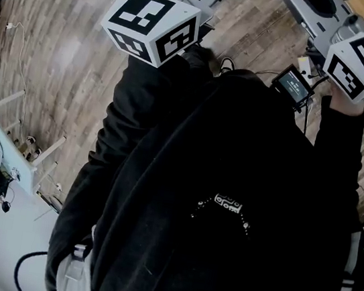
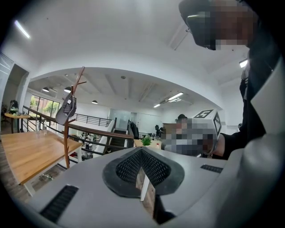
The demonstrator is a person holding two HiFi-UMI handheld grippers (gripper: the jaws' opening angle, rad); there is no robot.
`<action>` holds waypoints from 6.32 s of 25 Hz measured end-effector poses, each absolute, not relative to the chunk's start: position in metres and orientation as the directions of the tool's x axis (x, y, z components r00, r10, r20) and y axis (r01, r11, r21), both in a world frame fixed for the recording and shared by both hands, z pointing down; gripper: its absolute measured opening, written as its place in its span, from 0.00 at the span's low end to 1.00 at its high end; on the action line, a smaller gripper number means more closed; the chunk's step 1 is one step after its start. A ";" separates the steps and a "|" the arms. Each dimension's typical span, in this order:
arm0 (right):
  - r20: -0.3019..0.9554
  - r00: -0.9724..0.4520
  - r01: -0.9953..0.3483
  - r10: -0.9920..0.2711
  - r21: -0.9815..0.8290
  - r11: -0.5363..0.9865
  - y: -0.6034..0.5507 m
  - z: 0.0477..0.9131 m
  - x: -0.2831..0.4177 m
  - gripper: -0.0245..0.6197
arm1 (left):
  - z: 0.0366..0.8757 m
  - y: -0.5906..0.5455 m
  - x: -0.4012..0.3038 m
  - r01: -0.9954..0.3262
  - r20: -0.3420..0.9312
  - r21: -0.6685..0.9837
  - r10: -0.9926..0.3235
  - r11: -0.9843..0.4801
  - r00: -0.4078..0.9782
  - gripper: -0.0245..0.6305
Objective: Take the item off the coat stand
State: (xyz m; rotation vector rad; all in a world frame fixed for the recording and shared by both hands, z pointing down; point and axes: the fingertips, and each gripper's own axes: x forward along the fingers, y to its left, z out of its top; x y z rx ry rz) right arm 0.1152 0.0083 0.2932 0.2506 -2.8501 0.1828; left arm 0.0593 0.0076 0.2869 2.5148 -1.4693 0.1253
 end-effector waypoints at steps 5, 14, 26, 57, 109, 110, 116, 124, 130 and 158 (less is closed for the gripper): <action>0.286 -0.935 -0.243 -0.210 -0.085 0.966 -0.022 0.292 0.111 0.06 | 0.281 -0.026 0.055 -0.835 0.161 0.141 -0.820 -0.532 0.549 0.04; 0.306 -0.911 -0.314 -0.275 -0.086 0.946 -0.072 0.287 0.076 0.06 | 0.277 -0.087 0.017 -0.793 0.135 0.148 -0.782 -0.591 0.608 0.04; 0.301 -0.918 -0.293 -0.258 -0.076 0.953 -0.136 0.281 -0.035 0.06 | 0.275 -0.149 -0.096 -0.800 0.131 0.150 -0.790 -0.581 0.598 0.04; 0.354 -0.916 -0.237 -0.189 -0.098 0.967 -0.265 0.264 -0.162 0.06 | 0.279 -0.268 -0.223 -0.823 0.148 0.240 -0.819 -0.514 0.554 0.04; 0.190 -0.929 -0.336 -0.318 -0.069 0.939 -0.430 0.191 -0.160 0.06 | 0.199 -0.426 -0.237 -0.786 0.081 0.072 -0.782 -0.614 0.618 0.04; 0.190 -0.927 -0.341 -0.323 -0.066 0.938 -0.430 0.186 -0.160 0.06 | 0.196 -0.427 -0.237 -0.784 0.078 0.072 -0.780 -0.617 0.621 0.04; 0.191 -0.916 -0.370 -0.354 -0.058 0.927 -0.428 0.182 -0.160 0.06 | 0.192 -0.430 -0.236 -0.756 0.049 0.081 -0.755 -0.650 0.654 0.04; 0.187 -0.902 -0.404 -0.390 -0.038 0.914 -0.430 0.165 -0.161 0.06 | 0.183 -0.432 -0.228 -0.715 0.045 0.051 -0.714 -0.697 0.699 0.04; 0.176 -0.886 -0.439 -0.428 -0.023 0.898 -0.429 0.168 -0.155 0.06 | 0.186 -0.433 -0.221 -0.679 0.039 0.028 -0.678 -0.733 0.734 0.04; 0.077 -0.846 -0.532 -0.528 -0.032 0.846 -0.418 0.130 -0.153 0.43 | 0.162 -0.454 -0.257 -0.743 -0.036 0.044 -0.744 -0.668 0.667 0.34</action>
